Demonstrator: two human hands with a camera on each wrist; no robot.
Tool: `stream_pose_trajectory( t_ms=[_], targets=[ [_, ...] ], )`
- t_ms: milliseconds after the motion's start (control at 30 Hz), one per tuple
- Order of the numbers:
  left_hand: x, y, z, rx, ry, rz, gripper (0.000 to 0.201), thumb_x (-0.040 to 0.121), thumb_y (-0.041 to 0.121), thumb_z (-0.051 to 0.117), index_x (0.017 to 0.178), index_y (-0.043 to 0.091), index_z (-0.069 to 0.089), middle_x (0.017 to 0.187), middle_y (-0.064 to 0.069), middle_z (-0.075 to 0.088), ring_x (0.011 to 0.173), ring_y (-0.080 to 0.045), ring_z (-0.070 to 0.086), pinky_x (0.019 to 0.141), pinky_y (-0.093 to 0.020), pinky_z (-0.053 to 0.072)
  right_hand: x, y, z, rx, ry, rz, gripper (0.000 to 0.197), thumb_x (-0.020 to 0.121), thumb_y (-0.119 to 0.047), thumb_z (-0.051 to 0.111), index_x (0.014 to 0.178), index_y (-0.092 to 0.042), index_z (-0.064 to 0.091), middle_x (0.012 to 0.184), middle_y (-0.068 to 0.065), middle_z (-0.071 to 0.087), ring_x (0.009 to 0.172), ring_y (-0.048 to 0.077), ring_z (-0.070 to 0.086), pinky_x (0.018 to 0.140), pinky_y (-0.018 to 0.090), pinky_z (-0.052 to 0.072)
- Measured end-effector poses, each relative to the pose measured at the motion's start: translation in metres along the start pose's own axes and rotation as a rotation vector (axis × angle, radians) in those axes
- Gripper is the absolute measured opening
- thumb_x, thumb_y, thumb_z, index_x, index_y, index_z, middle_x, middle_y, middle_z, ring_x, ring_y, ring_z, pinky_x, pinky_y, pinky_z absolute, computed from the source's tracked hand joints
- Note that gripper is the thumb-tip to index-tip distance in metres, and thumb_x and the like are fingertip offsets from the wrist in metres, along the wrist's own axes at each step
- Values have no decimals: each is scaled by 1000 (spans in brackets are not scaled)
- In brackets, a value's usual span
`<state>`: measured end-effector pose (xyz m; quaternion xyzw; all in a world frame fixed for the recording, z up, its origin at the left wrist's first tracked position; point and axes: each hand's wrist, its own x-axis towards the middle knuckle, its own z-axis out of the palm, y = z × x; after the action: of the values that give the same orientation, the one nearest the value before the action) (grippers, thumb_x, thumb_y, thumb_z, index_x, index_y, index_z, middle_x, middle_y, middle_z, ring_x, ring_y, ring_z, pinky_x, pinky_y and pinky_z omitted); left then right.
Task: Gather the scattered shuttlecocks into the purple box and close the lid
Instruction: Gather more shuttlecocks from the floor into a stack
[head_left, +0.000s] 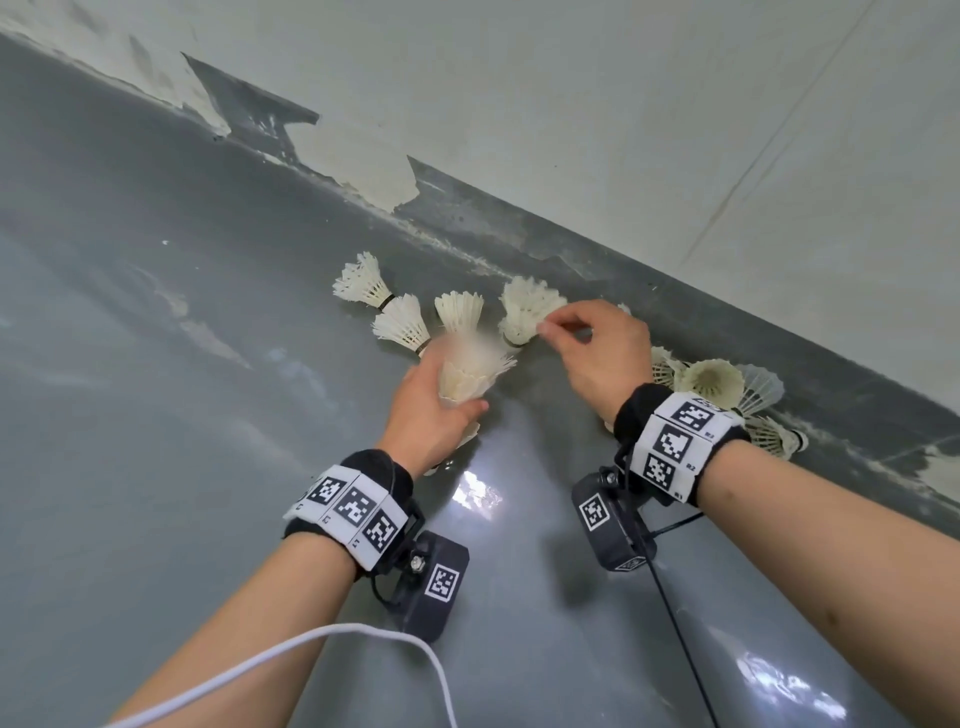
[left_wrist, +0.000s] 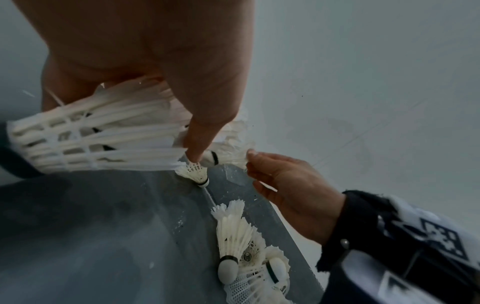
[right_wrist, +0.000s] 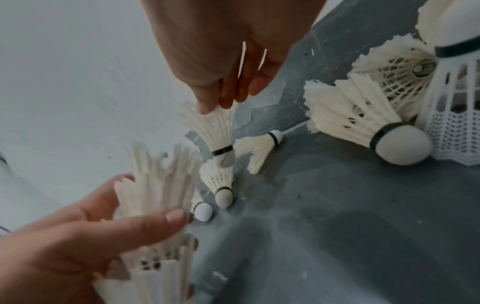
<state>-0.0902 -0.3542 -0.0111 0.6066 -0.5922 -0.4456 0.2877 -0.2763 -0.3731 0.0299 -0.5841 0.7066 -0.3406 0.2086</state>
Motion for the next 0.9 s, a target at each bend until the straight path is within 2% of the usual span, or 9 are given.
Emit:
stream_pose_trajectory(
  t_ms=[200,300,433,500,567,667,767,833,900],
  targets=[
    [-5,5,4,31,-33,-2,75,79,16,75,140,31,35,135,-6,49,125,-21,44,94,-24,34,-7,-12,-9,146,114,-23,7,89,-23,64,83,-26,62,91,-4,60,85,12,57,80,23,44],
    [-10,9,7,44,-62,-15,77,78,15,76,141,30,34,136,-5,46,127,-20,42,95,-24,35,-5,-16,-20,175,171,31,3,92,-22,60,89,-24,61,93,-6,61,84,8,55,75,15,40],
    [-12,19,13,2,-61,19,80,75,14,78,141,29,35,124,4,47,115,-11,44,95,-23,37,-12,-16,-22,120,-76,9,6,91,-20,62,87,-24,63,81,-12,61,73,0,55,65,5,39],
    [-11,24,16,-10,-71,18,79,74,11,78,139,28,37,122,4,49,111,-13,48,94,-25,40,-21,-14,-18,89,-151,-16,4,88,-17,65,88,-20,67,81,-12,59,74,0,55,71,10,41],
    [-10,27,18,-24,-75,10,74,72,7,77,131,32,41,119,-3,54,107,-25,55,93,-39,47,-27,-10,-20,112,-177,-7,4,87,-17,67,89,-17,70,82,-12,61,79,7,58,78,20,46],
    [-12,28,17,-68,-78,-6,72,69,9,78,120,44,41,116,-6,56,102,-35,59,88,-50,51,-30,-3,-30,185,-237,55,16,91,-35,59,95,-25,72,96,-12,67,91,3,61,83,19,46],
    [-13,27,18,-107,-75,-15,70,69,12,78,111,53,41,118,-6,56,103,-43,58,87,-50,50,-26,7,-39,270,-106,84,27,97,-34,48,116,-30,65,118,-7,65,112,9,57,98,26,42],
    [-13,27,19,-116,-63,-24,68,71,11,78,111,50,41,120,-4,55,104,-42,57,90,-50,50,-19,20,-46,11,-18,118,34,94,-24,50,126,-26,59,130,-1,56,124,17,46,106,32,36],
    [-13,27,20,-112,-57,-6,66,73,9,78,113,46,40,119,-1,53,106,-33,56,93,-48,49,-14,38,-55,-366,-97,176,51,85,-22,54,136,-27,49,143,1,41,134,25,29,111,39,28]
  ],
)
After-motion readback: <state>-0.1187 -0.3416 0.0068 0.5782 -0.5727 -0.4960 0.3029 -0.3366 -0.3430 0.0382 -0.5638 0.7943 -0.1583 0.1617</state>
